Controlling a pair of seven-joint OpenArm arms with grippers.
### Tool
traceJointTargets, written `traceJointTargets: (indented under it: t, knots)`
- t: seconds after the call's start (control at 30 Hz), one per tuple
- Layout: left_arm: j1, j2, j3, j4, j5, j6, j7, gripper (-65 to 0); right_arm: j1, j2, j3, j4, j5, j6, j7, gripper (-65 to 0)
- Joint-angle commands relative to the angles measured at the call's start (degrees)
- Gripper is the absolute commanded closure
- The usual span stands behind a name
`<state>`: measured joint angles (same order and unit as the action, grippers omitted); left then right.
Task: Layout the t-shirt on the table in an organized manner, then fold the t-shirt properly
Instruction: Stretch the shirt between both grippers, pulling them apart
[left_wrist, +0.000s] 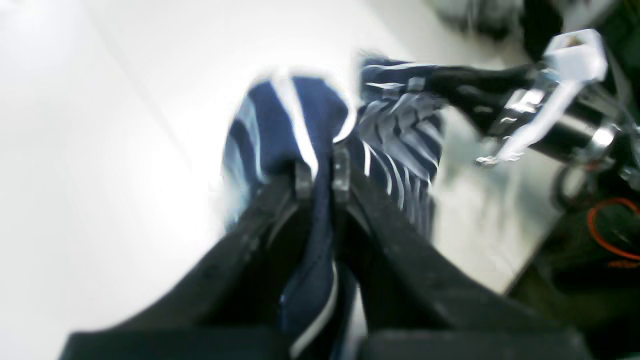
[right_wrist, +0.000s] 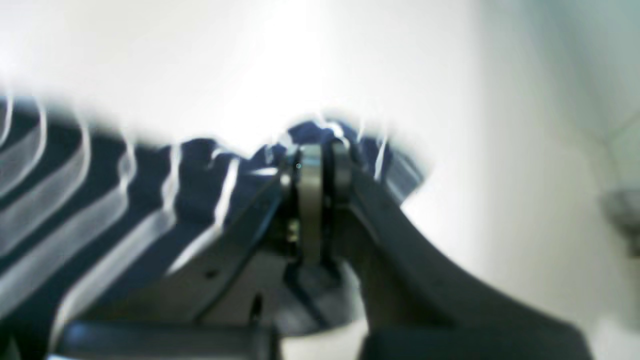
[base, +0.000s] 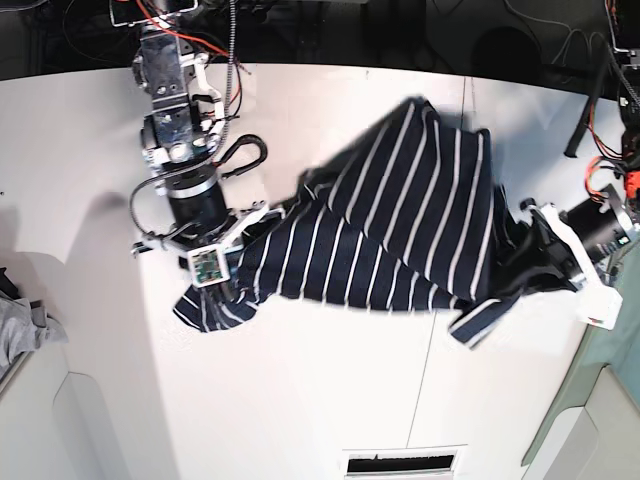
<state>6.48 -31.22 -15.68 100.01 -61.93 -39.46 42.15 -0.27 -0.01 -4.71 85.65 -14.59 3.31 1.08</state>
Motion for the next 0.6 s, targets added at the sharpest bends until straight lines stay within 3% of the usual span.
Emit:
traceJointTargets:
  t: [0.0,0.27,0.37,0.57]
  knots:
    - [-0.92,-1.55,-2.19,0.85,-3.56,-0.54,-1.05,0.0,0.72,0.63,0.90,3.41,1.29,0.79,0.63,0.0]
    - [-0.85,-2.60,-10.67,0.85,-20.72,-0.54,13.33,0.0,0.04,2.38,11.47,18.12,12.87,9.97,-6.29,0.0]
    - [-0.76,-2.62,-11.47,0.85,-22.05,-0.54,13.40,0.0,-1.25,2.36,13.55,19.50,17.31,13.66,-6.32,0.0]
    - [-0.76,-2.62,-11.45,0.85,-22.29,-0.54,13.46,0.0,-4.24,2.36,13.64,19.52,17.64,16.79,-7.10,0.0]
